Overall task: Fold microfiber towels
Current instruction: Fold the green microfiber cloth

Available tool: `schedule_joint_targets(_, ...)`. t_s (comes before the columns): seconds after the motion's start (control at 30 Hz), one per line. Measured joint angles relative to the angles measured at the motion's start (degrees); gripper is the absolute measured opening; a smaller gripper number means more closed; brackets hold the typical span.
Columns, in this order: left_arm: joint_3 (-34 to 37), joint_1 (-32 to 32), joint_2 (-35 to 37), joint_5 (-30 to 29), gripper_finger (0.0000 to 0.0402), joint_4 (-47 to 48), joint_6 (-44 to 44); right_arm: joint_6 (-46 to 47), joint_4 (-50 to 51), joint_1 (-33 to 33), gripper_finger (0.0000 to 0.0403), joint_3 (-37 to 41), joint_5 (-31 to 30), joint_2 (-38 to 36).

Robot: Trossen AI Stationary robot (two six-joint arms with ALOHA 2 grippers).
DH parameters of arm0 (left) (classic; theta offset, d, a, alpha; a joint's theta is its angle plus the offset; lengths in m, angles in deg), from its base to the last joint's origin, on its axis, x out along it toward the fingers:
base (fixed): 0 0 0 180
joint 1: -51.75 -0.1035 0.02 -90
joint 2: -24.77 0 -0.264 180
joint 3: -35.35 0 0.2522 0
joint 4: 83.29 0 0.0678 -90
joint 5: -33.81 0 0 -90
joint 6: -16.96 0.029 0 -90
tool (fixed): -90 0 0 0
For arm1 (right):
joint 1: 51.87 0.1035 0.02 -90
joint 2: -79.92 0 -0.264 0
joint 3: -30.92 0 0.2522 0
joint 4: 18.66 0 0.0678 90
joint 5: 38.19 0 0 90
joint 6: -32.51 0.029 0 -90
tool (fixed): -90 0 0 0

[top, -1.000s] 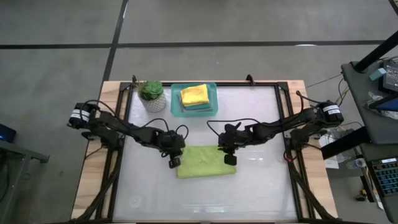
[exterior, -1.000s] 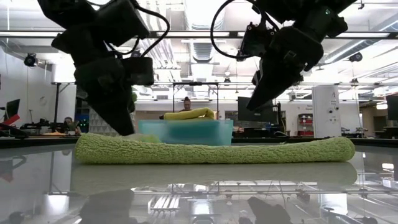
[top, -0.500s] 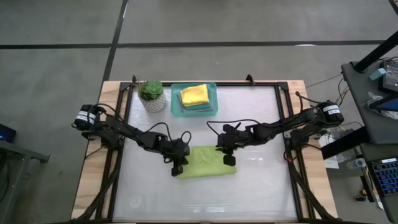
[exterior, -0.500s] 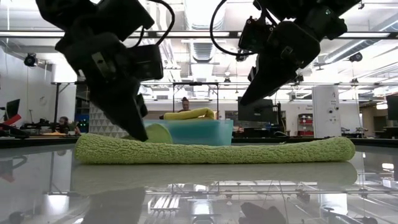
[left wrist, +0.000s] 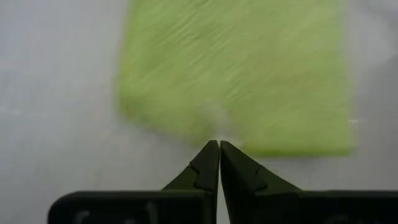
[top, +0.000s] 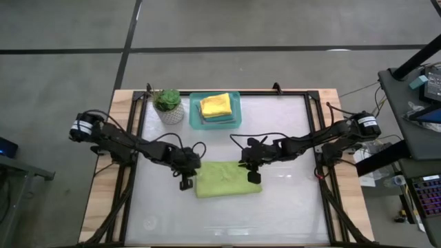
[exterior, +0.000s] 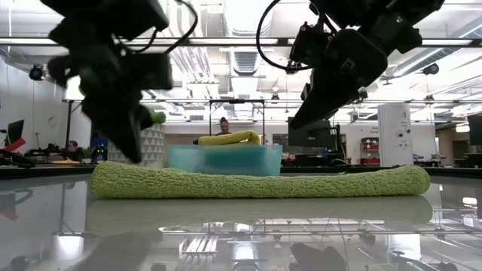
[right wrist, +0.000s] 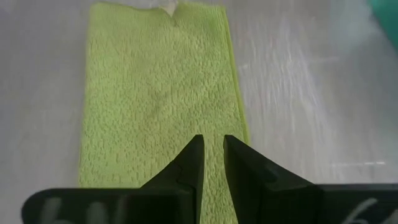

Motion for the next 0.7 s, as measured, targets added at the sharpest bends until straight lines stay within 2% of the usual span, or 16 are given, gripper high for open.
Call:
schedule_joint_targets(0.17, 3.67, -0.09, -0.19, -5.67, 0.0000, -0.46, -0.05, -0.26, -2.40, 0.00, 0.0052, 0.48, -0.02, 0.00)
schedule_joint_targets(0.27, 6.07, -0.09, -1.55, -6.41, 0.0000, -5.50, -0.08, -0.31, -2.53, 0.00, 0.0052, 0.51, -0.02, 0.00)
schedule_joint_targets(0.7, 5.40, 0.09, -9.72, -0.03, 0.0000, -34.71, 0.23, 0.05, -3.92, 0.00, 0.0052, 0.66, -0.04, 0.00)
